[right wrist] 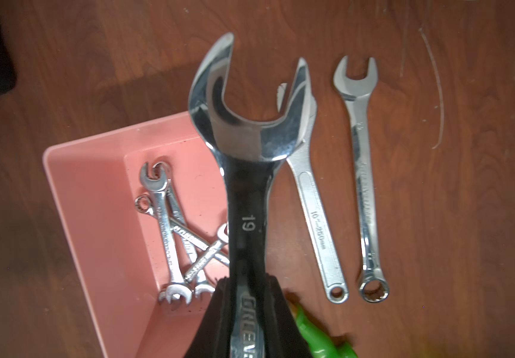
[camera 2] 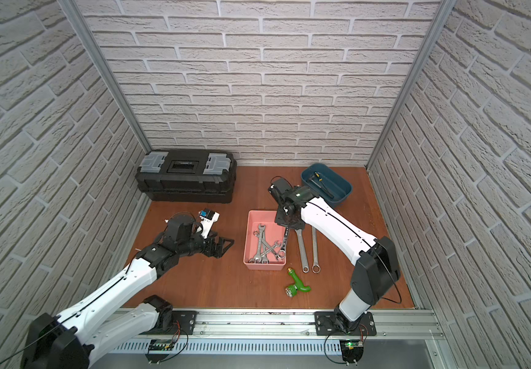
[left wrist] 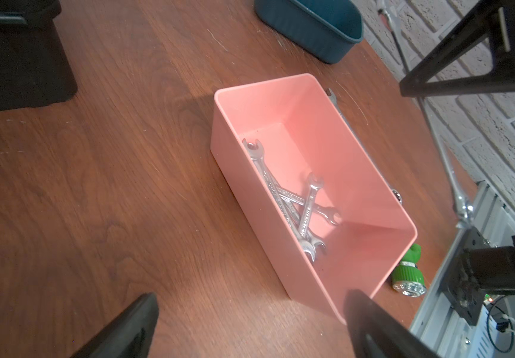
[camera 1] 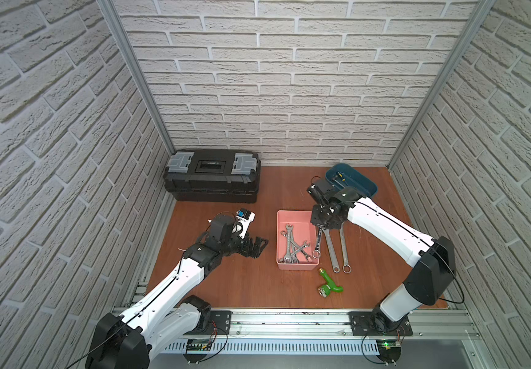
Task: Take out the wrench from the storage box
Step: Place the wrench at the center of the board.
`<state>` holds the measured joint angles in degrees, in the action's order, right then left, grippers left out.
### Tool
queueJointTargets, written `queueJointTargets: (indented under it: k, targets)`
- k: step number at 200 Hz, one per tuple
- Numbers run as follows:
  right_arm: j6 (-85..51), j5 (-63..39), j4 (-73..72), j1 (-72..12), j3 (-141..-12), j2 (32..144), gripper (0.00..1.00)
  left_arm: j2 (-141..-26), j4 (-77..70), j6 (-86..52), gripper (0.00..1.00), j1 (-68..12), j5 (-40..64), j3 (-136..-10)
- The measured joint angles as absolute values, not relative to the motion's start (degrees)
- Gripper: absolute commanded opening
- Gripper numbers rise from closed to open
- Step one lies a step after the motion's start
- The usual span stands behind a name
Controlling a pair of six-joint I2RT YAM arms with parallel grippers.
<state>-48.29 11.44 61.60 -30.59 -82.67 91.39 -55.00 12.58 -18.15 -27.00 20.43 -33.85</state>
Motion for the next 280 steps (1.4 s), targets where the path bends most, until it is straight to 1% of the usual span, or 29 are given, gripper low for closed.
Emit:
queueJointTargets:
  k: [55,88,125,193,241,262,280]
  targets:
    - [-33.3,9.6,63.7,-20.7,-76.1,87.4,0.02,-57.5,10.4,-19.3,0.98,-27.2,21.1,-35.5]
    - [-24.9,8.1,63.1,-14.8,-70.9,87.1,0.02,-60.2,8.4,-19.6,0.98,-28.1,21.8,-36.9]
    - [-18.8,6.4,59.9,-8.8,-65.4,87.5,0.02,-62.7,6.3,-20.2,0.98,-29.6,22.3,-37.6]
    - [-12.8,4.0,51.4,-1.3,-62.0,94.9,0.02,-65.5,4.0,-21.2,0.98,-31.0,22.5,-38.1]
    - [-10.4,3.2,46.9,0.0,-61.9,100.6,0.02,-65.6,3.0,-21.2,0.98,-31.3,22.4,-38.2]
    - [-9.6,3.4,46.1,0.0,-62.0,101.5,0.06,-65.6,3.0,-21.2,0.98,-31.3,22.4,-38.3]
    - [-9.4,3.4,46.1,0.1,-62.0,101.6,0.15,-65.6,3.0,-21.2,0.98,-31.3,22.4,-38.2]
